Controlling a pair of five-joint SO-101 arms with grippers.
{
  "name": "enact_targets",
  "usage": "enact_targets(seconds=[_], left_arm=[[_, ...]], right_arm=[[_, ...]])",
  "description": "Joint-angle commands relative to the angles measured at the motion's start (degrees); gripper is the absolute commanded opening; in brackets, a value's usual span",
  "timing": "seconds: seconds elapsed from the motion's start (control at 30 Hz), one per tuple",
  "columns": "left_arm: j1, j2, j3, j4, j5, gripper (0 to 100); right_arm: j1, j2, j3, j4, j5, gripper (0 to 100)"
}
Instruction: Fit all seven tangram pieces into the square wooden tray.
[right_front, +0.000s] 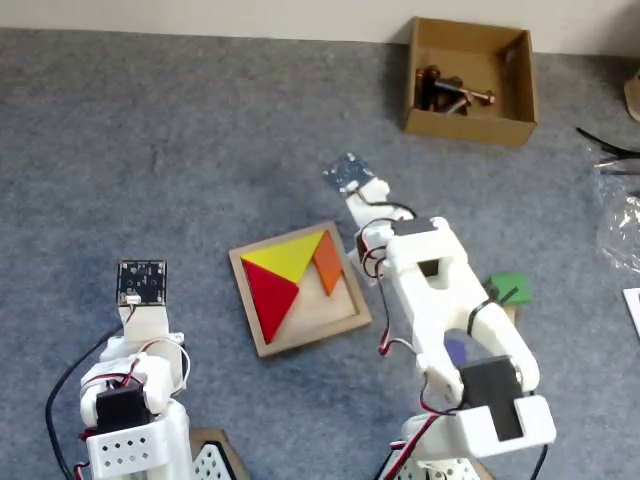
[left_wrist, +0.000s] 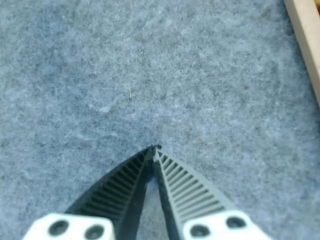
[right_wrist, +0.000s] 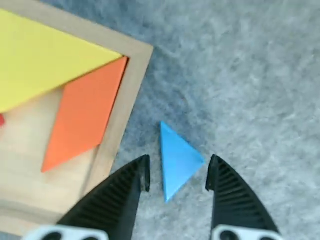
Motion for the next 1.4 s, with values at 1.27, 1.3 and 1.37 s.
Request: enact_targets(seconds=[1.27, 1.3, 1.37], left_arm=[[-0.7, -0.3, 1.1, 0.3, 0.5, 1], [-0.7, -0.3, 1.1, 0.3, 0.5, 1], [-0.7, -0.3, 1.1, 0.3, 0.5, 1]], right_arm=[[-3.3, -5.3, 0.1, -0.7, -1.9, 18.1], [-3.3, -5.3, 0.2, -0.8, -1.9, 18.1], [-3.3, -5.2, 0.3, -0.9, -1.9, 18.1]])
